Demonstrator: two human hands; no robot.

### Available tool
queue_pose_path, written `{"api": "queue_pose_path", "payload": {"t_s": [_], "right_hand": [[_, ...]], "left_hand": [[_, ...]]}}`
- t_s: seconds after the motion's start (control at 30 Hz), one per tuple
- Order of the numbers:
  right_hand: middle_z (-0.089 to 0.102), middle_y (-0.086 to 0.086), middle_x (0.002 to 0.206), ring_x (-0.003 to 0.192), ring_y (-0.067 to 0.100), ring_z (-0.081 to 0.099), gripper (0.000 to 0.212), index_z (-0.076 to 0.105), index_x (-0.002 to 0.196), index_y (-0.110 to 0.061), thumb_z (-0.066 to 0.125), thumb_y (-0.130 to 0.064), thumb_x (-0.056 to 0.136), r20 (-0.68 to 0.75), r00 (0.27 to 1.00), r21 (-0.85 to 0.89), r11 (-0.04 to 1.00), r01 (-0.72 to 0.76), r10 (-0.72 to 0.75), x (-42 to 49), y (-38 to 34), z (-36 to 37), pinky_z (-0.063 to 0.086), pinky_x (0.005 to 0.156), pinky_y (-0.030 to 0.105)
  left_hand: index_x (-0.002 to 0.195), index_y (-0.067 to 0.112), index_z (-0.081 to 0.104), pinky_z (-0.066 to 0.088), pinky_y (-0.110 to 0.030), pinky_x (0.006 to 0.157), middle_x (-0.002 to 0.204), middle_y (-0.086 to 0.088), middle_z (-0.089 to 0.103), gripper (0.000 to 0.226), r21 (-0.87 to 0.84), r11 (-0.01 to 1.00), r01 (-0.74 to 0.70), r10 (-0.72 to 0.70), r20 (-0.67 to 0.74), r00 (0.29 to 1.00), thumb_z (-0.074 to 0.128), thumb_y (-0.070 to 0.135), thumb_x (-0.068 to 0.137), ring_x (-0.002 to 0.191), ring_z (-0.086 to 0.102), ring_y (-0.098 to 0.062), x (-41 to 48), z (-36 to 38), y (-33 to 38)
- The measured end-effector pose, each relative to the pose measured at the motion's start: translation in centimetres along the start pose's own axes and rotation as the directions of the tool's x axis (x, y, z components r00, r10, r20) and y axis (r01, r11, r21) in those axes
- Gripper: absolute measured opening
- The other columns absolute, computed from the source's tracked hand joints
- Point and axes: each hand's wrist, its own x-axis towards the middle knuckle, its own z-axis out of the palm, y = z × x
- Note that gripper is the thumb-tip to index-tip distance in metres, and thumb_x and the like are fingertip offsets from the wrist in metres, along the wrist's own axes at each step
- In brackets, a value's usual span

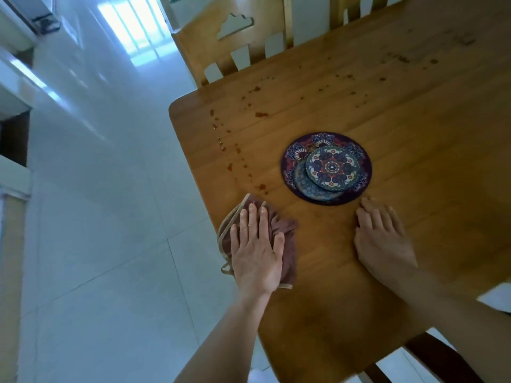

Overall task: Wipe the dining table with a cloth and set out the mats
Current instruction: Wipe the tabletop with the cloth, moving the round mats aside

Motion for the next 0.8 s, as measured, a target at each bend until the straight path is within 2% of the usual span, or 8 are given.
{"api": "queue_pose_path", "payload": {"t_s": [0.13, 0.23, 0.33, 0.43, 0.53, 0.63, 0.73, 0.8], "right_hand": [[0.051, -0.001, 0.127, 0.115, 0.020, 0.048, 0.037, 0.061, 0.121, -0.020, 0.044, -0.041, 0.096, 0.091, 0.995, 0.152, 0.988, 0.026, -0.040, -1.8, -4.9, -1.5, 0.042, 0.093, 0.037], [0.049, -0.003, 0.119, 0.112, 0.015, 0.041, 0.044, 0.058, 0.116, -0.021, 0.044, -0.055, 0.092, 0.236, 0.964, 0.447, 0.867, -0.221, 0.124, -2.6, -9.6, -2.1, 0.041, 0.094, 0.031], [0.046, 0.003, 0.125, 0.117, 0.020, 0.038, 0.034, 0.050, 0.121, -0.017, 0.057, -0.035, 0.092, 0.337, 0.908, 0.503, 0.768, -0.397, 0.248, -2.1, -12.8, -1.9, 0.038, 0.101, 0.032], [0.059, 0.003, 0.109, 0.104, 0.023, 0.056, 0.021, 0.053, 0.108, -0.019, 0.060, -0.021, 0.088, 0.408, 0.874, 0.603, 0.642, -0.474, 0.263, -1.6, -14.0, -2.8, 0.048, 0.089, 0.036], [0.059, -0.003, 0.075, 0.074, 0.018, 0.058, 0.011, 0.050, 0.081, -0.018, 0.060, -0.013, 0.081, 0.358, 0.884, 0.709, 0.529, -0.467, 0.300, -1.2, -13.0, -4.6, 0.049, 0.067, 0.034], [0.053, -0.001, 0.069, 0.067, 0.015, 0.048, 0.011, 0.051, 0.080, -0.013, 0.059, -0.006, 0.075, 0.204, 0.915, 0.801, 0.478, -0.361, 0.348, -1.0, -11.4, -7.6, 0.044, 0.061, 0.035], [0.056, -0.008, 0.075, 0.072, 0.011, 0.051, 0.019, 0.051, 0.082, -0.021, 0.056, -0.012, 0.067, 0.030, 0.919, 0.832, 0.499, -0.242, 0.394, -1.3, -9.5, -10.9, 0.045, 0.064, 0.034], [0.059, -0.012, 0.082, 0.079, 0.009, 0.057, 0.028, 0.052, 0.089, -0.026, 0.057, -0.016, 0.063, -0.049, 0.908, 0.837, 0.513, -0.190, 0.416, -2.1, -8.3, -12.6, 0.048, 0.068, 0.030]], "left_hand": [[0.157, 0.027, 0.006, -0.005, -0.035, 0.122, 0.164, 0.006, -0.004, 0.065, -0.063, 0.998, -0.010, 0.012, 0.043, 0.999, -0.001, 0.053, 0.097, 0.150, -0.008, -0.012, -2.2, -0.3, 1.0], [0.155, 0.034, 0.013, -0.013, -0.027, 0.118, 0.163, 0.016, -0.001, 0.070, -0.296, 0.955, 0.018, 0.002, 0.068, 0.998, -0.008, 0.058, 0.093, 0.147, -0.010, -0.001, -2.4, -1.3, 1.5], [0.151, 0.040, 0.023, -0.006, -0.027, 0.119, 0.161, 0.021, 0.011, 0.063, -0.524, 0.847, 0.087, -0.009, 0.149, 0.989, 0.002, 0.053, 0.094, 0.145, -0.002, 0.005, -1.8, -2.3, 1.6], [0.141, 0.051, 0.032, 0.010, -0.035, 0.114, 0.156, 0.022, 0.023, 0.056, -0.591, 0.805, 0.056, 0.062, 0.178, 0.982, 0.020, 0.041, 0.087, 0.141, 0.017, -0.001, -0.4, -3.7, 0.4], [0.131, 0.059, 0.040, 0.020, -0.043, 0.112, 0.150, 0.023, 0.030, 0.063, -0.701, 0.712, 0.039, 0.205, 0.261, 0.943, 0.033, 0.026, 0.078, 0.139, 0.027, -0.007, 2.2, -5.0, -0.6], [0.119, 0.036, 0.061, 0.040, -0.050, 0.104, 0.123, 0.007, 0.059, 0.059, -0.759, 0.650, -0.048, 0.422, 0.308, 0.853, 0.046, 0.008, 0.070, 0.122, 0.048, -0.021, 4.3, -6.0, 0.5], [0.074, 0.032, 0.058, 0.046, -0.049, 0.077, 0.080, 0.005, 0.060, 0.021, -0.738, 0.616, -0.274, 0.548, 0.151, 0.823, 0.062, 0.012, 0.069, 0.087, 0.057, -0.022, 5.1, -7.2, 3.6], [0.071, 0.026, 0.054, 0.049, -0.045, 0.075, 0.080, 0.003, 0.058, 0.027, -0.779, 0.535, -0.328, 0.544, 0.019, 0.839, 0.075, 0.009, 0.074, 0.086, 0.058, -0.020, 5.4, -7.6, 5.2]]}}
